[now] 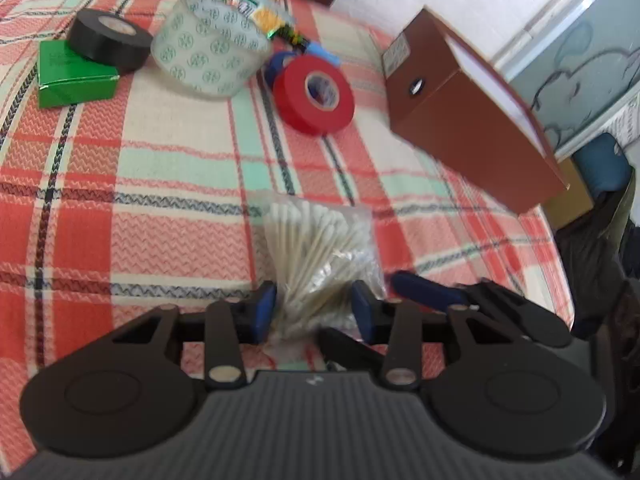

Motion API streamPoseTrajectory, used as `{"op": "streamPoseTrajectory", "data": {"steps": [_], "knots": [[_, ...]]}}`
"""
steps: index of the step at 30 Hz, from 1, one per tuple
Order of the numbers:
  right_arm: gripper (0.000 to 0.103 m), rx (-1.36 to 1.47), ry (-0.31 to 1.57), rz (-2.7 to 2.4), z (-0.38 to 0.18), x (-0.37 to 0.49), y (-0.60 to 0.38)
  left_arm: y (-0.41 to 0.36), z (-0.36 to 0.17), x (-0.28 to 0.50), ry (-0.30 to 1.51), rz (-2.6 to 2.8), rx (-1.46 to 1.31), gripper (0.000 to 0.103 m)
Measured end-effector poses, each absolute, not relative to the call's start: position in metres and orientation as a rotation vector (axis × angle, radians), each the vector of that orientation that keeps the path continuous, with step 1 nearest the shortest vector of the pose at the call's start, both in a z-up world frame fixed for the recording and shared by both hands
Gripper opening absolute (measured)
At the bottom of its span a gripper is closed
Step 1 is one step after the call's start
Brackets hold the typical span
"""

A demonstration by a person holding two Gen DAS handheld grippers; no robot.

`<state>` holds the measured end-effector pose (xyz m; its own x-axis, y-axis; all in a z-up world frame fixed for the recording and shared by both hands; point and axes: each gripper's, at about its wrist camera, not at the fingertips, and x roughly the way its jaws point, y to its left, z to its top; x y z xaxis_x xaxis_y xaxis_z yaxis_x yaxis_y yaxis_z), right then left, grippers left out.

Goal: Organize objects
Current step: 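Lower the cotton swab bag into the brown box and open the right gripper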

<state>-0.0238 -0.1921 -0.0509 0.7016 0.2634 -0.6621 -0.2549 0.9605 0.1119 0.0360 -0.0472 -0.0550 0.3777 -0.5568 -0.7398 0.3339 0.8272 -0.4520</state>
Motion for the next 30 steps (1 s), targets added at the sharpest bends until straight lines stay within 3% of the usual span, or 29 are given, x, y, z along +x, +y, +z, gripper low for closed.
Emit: {"op": "streamPoseTrajectory", "data": {"steps": [1, 2, 10, 22, 24, 25, 26, 30], "knots": [[0.038, 0.021, 0.731, 0.321, -0.049, -0.023, -0.191, -0.051, -0.051, 0.037, 1.031, -0.567, -0.224, 0.036], [0.037, 0.029, 0.710, 0.320, -0.044, -0.024, -0.190, -0.053, -0.044, 0.038, 1.019, -0.563, -0.213, 0.035], [0.037, -0.028, 0.342, 0.100, 0.010, -0.027, -0.236, -0.131, 0.051, 0.065, 0.766, -0.689, -0.048, 0.035], [0.037, 0.065, 0.277, -0.129, 0.031, 0.017, -0.391, -0.306, 0.075, 0.108, 0.645, -0.852, 0.100, 0.037], [0.045, 0.069, 0.290, -0.129, 0.026, 0.033, -0.406, -0.322, 0.070, 0.116, 0.635, -0.829, 0.122, 0.048], [0.053, 0.059, 0.303, -0.139, 0.022, 0.043, -0.412, -0.330, 0.065, 0.121, 0.636, -0.807, 0.143, 0.058], [0.066, 0.053, 0.318, -0.163, 0.018, 0.050, -0.417, -0.335, 0.058, 0.126, 0.643, -0.762, 0.166, 0.058], [0.066, 0.101, 0.324, -0.157, 0.009, 0.046, -0.427, -0.323, 0.048, 0.129, 0.670, -0.684, 0.153, 0.063]]}}
